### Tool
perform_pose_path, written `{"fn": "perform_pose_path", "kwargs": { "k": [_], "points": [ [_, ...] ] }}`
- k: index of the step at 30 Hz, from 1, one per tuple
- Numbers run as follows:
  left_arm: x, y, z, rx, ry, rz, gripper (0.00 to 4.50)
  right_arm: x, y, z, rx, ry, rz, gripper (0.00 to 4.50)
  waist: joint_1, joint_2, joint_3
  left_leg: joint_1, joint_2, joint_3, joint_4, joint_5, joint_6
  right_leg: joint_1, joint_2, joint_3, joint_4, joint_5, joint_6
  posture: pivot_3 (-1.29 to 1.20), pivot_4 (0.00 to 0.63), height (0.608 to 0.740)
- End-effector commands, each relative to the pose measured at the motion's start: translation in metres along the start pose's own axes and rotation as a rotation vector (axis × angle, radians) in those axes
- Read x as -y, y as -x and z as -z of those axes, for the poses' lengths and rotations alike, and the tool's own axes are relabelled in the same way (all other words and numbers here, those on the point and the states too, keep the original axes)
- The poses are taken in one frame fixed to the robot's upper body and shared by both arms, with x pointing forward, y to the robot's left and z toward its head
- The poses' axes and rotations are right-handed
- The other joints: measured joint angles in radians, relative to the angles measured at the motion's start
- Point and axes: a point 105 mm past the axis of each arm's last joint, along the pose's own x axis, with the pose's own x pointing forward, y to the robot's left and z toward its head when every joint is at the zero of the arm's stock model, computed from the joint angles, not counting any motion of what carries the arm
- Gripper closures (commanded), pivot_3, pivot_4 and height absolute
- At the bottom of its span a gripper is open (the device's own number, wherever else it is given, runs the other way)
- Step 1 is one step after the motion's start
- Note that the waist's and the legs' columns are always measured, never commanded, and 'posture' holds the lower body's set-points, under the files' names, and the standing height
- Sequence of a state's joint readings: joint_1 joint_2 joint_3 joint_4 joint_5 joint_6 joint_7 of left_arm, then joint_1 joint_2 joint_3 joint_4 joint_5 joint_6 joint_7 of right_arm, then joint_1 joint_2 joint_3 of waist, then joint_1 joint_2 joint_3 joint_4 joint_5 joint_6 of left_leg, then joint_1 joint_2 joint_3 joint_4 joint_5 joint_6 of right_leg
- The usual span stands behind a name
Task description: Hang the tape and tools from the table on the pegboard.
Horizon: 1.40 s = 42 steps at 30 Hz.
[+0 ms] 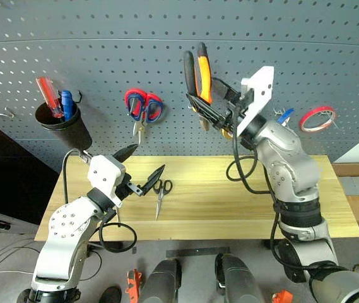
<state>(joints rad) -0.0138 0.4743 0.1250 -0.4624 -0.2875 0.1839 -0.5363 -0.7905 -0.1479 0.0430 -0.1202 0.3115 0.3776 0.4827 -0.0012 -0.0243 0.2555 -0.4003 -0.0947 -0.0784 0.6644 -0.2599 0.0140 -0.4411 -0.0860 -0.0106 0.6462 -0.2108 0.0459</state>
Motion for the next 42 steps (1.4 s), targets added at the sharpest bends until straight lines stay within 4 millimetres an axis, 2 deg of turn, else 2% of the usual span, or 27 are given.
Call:
{"fn": "perform_pose_path", "kwargs": {
  "k": [1, 5, 10, 14, 18, 21, 25, 33, 42],
  "points": [
    [-0.001, 0.0, -0.014, 0.058, -0.039, -0.019, 0.0, -0.001, -0.016, -0.026, 0.134, 0.086, 0.021, 1.91, 0.0, 0.0, 0.0, 0.0, 0.0, 0.0, 0.0, 0.0, 0.0, 0.0, 0.0, 0.0, 0.0, 0.0, 0.0, 0.08, 0.206, 0.74],
    [-0.001, -0.001, -0.014, 0.061, -0.04, -0.025, 0.0, -0.002, -0.032, -0.018, 0.159, 0.104, 0.04, 1.91, -0.001, 0.0, 0.0, 0.0, 0.0, 0.0, 0.0, 0.0, 0.0, 0.0, 0.0, 0.0, 0.001, 0.0, 0.0, 0.08, 0.204, 0.74],
    [0.004, -0.001, -0.013, 0.059, -0.054, -0.019, 0.0, 0.008, -0.048, -0.012, 0.189, 0.125, 0.097, 1.91, -0.001, 0.0, 0.0, 0.0, 0.0, 0.001, 0.0, 0.0, 0.0, -0.001, 0.0, 0.0, 0.0, 0.0, 0.0, 0.09, 0.195, 0.74],
    [0.003, -0.002, -0.015, 0.063, -0.057, -0.025, 0.0, 0.017, -0.053, -0.002, 0.184, 0.137, 0.138, 1.91, -0.001, 0.0, 0.0, 0.0, 0.0, 0.0, -0.001, 0.0, -0.001, -0.001, 0.001, 0.0, 0.001, 0.0, 0.0, 0.1, 0.191, 0.74],
    [0.004, 0.0, -0.011, 0.039, -0.067, -0.015, 0.0, 0.024, -0.054, -0.007, 0.22, 0.147, 0.166, 1.91, 0.0, 0.0, 0.0, 0.0, 0.0, 0.0, 0.0, 0.001, -0.001, -0.001, 0.001, 0.0, 0.001, 0.0, 0.0, 0.11, 0.189, 0.74],
    [0.003, 0.001, -0.01, 0.034, -0.069, -0.018, 0.0, 0.023, -0.055, -0.008, 0.231, 0.159, 0.164, 1.91, 0.0, 0.0, 0.0, 0.0, 0.0, 0.0, 0.0, 0.001, -0.002, -0.001, 0.001, 0.0, 0.001, 0.001, -0.002, 0.11, 0.187, 0.74],
    [0.004, 0.001, -0.011, 0.033, -0.072, -0.012, 0.0, 0.022, -0.054, 0.002, 0.212, 0.167, 0.176, 1.91, 0.0, 0.0, -0.001, 0.001, 0.0, 0.0, 0.0, 0.002, -0.002, -0.001, 0.001, 0.0, 0.002, 0.002, -0.002, 0.12, 0.185, 0.74],
    [0.005, 0.001, -0.009, 0.022, -0.072, -0.012, 0.0, 0.018, -0.042, 0.045, 0.104, 0.232, 0.201, 1.91, 0.0, -0.001, -0.003, 0.001, 0.0, 0.0, 0.0, 0.002, -0.003, -0.001, 0.001, 0.0, 0.002, 0.002, -0.002, 0.12, 0.193, 0.74],
    [-0.001, 0.004, -0.005, 0.001, -0.076, -0.031, 0.0, 0.014, -0.029, 0.067, 0.042, 0.271, 0.272, 1.91, 0.001, -0.002, -0.005, 0.001, 0.0, 0.0, 0.0, 0.002, -0.003, -0.001, 0.001, 0.0, 0.002, 0.002, -0.003, 0.12, 0.196, 0.74]
  ]
}}
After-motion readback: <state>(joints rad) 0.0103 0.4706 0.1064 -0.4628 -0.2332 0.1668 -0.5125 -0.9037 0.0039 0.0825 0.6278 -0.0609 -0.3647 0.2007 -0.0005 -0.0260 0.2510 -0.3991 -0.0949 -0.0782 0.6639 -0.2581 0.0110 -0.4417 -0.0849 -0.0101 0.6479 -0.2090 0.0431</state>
